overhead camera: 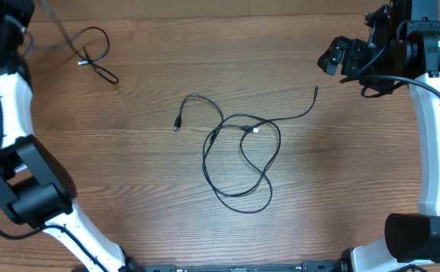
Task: Untangle cables
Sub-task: 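Pull the left gripper's cable toward the far left, separating it from the pile, then lower the separated cable at the far left and open the left gripper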
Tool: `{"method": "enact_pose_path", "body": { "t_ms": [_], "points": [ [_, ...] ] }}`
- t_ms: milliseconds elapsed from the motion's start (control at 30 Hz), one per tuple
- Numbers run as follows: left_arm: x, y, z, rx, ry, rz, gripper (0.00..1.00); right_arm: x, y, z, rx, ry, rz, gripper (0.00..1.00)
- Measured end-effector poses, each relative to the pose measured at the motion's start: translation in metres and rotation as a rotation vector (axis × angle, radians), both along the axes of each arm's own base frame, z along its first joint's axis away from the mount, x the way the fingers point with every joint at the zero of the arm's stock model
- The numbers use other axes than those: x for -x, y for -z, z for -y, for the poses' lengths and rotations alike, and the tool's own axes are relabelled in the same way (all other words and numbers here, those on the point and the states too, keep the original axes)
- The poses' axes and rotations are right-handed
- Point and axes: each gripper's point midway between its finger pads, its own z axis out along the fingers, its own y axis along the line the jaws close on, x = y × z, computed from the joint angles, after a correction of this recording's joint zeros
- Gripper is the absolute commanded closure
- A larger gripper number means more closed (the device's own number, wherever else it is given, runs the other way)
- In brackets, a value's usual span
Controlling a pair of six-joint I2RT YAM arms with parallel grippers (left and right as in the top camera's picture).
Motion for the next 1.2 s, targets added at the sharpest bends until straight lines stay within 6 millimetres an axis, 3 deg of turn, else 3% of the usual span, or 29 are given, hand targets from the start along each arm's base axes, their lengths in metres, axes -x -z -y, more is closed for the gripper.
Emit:
{"method": "enact_pose_path", "body": {
  "t_ms": [67, 133, 200, 333, 367, 533, 667, 867, 1000, 1200],
  "points": [
    [0.005, 0.033, -0.013, 0.025, 0.01, -0.079, 0.5, 0.0, 0.0, 0.0, 0.001, 0.0, 0.001, 0.0],
    [0.014, 0.06, -0.021, 0.063, 0.025, -0.153, 0.5, 0.0, 0.0, 0.0, 0.002, 0.0, 0.001, 0.0],
    [0.021, 0.071, -0.026, 0.077, 0.038, -0.188, 0.3, 0.0, 0.0, 0.0, 0.002, 0.001, 0.0, 0.0],
    [0.032, 0.076, -0.029, 0.106, 0.088, -0.205, 0.12, 0.0, 0.0, 0.0, 0.002, 0.001, 0.0, 0.0],
    [0.036, 0.079, -0.029, 0.121, 0.103, -0.217, 0.02, 0.0, 0.0, 0.0, 0.002, 0.001, 0.001, 0.0],
    [0.049, 0.095, -0.02, 0.196, 0.152, -0.288, 0.0, 0.0, 0.0, 0.0, 0.002, 0.001, 0.0, 0.0],
    [0.065, 0.122, -0.011, 0.259, 0.148, -0.418, 0.0, 0.0, 0.0, 0.0, 0.002, 0.001, 0.0, 0.0],
    [0.112, 0.168, 0.0, 0.325, 0.076, -0.706, 0.0, 0.0, 0.0, 0.0, 0.002, 0.001, 0.0, 0.0],
    [0.15, 0.163, 0.021, 0.389, 0.081, -0.851, 0.0, 0.0, 0.0, 0.0, 0.002, 0.001, 0.0, 0.0],
    [0.185, 0.113, 0.058, 0.378, 0.202, -0.873, 0.01, 0.0, 0.0, 0.0, 0.002, 0.001, 0.001, 0.0]
  ]
}}
